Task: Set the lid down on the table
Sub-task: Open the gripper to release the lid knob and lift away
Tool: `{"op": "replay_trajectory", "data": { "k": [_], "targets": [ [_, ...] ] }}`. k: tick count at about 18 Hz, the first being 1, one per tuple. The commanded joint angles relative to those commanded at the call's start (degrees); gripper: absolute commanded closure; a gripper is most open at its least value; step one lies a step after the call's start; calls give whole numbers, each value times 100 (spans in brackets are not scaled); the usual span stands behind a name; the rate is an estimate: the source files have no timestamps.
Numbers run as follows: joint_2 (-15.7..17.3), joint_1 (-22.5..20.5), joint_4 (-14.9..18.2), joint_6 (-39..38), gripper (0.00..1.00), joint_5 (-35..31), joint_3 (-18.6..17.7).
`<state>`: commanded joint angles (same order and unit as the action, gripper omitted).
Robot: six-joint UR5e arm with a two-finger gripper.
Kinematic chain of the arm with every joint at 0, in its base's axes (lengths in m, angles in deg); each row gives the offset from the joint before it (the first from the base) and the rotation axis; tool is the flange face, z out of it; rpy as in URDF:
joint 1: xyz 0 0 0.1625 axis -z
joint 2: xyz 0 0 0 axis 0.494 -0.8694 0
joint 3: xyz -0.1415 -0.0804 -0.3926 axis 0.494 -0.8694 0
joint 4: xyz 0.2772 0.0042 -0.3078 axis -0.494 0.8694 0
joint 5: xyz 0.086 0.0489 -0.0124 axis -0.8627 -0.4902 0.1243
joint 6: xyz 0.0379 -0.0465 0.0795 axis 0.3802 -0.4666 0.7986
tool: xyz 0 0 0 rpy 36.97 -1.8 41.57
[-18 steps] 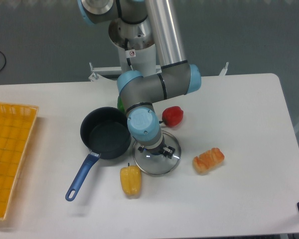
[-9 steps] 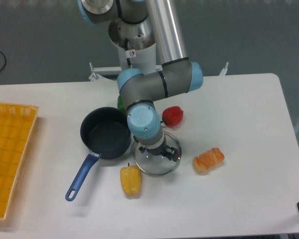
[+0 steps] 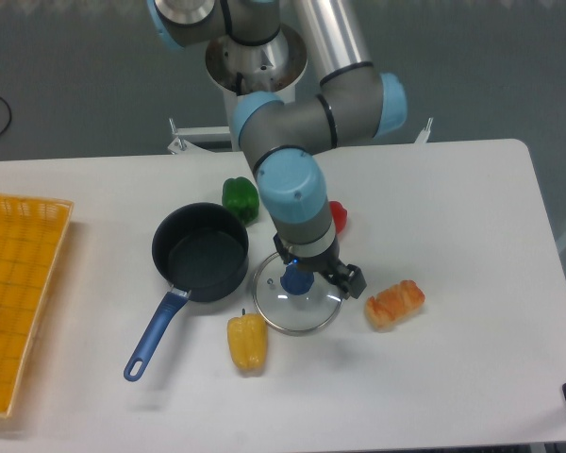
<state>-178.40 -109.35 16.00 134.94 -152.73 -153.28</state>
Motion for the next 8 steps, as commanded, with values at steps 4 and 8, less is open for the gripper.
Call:
{"op": "replay_trajectory", "data": {
  "k": [4, 8],
  "targets": [
    [105, -35, 0, 0, 0, 9, -9],
    [114, -35, -9, 0, 0, 9, -9]
  ]
}}
